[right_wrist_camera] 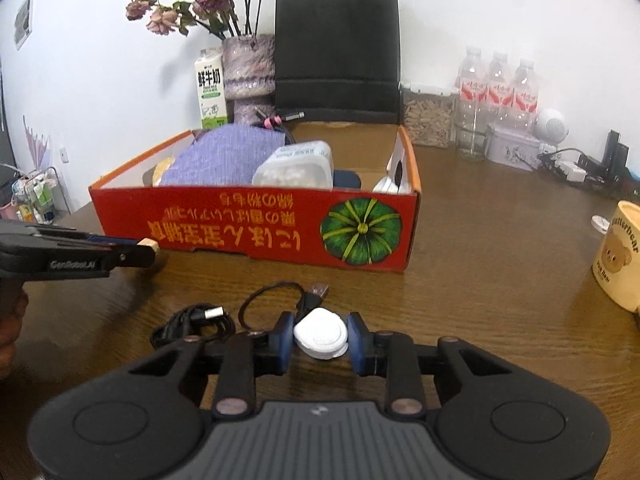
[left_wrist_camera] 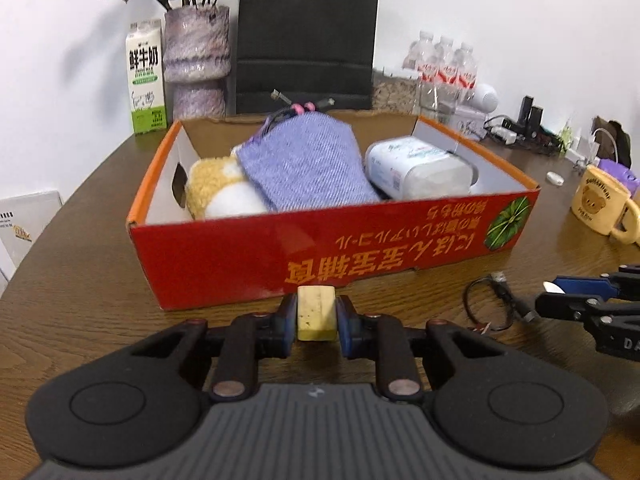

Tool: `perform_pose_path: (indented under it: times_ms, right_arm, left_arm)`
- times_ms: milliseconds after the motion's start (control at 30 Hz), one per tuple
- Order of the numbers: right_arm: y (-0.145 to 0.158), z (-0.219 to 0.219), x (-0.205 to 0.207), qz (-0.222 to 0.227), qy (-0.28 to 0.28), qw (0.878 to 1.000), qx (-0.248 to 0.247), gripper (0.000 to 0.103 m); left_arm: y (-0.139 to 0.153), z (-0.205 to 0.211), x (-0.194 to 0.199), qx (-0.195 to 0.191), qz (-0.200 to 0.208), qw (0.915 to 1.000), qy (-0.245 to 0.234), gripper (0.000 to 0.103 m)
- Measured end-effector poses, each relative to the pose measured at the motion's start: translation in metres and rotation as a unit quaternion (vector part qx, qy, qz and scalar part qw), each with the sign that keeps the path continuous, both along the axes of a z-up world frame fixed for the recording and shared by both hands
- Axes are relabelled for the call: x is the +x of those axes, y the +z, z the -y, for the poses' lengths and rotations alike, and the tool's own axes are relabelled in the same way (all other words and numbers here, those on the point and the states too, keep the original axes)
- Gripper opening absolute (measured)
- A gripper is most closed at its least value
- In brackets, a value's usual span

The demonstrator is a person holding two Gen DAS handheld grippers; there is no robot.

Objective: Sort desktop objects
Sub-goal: 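Carry the yellow block and cap over the box and open both grippers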

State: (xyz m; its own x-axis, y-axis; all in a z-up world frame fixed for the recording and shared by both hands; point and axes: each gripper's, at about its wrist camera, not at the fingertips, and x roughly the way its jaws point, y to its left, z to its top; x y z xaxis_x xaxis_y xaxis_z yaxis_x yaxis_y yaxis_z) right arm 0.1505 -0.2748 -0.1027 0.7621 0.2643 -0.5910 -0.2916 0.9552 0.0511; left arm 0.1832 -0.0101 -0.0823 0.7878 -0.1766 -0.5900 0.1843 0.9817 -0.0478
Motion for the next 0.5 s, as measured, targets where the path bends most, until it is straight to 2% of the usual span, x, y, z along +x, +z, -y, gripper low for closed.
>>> perform_pose_path:
  times_ms: [233, 500]
  right_arm:
    - [0.028, -0.003, 0.008, 0.044, 0.004, 0.999, 0.006, 0.027]
    - [0.066, -0.022, 0.039, 0.095, 0.016, 0.995, 0.006, 0.027]
  left_arm:
    - [0.032, 0.002, -0.007, -0.015, 0.048, 0.9986, -0.012, 0.021]
    - [0.063, 0.005, 0.015, -0.018, 0.089, 0.9958, -0.005, 0.021]
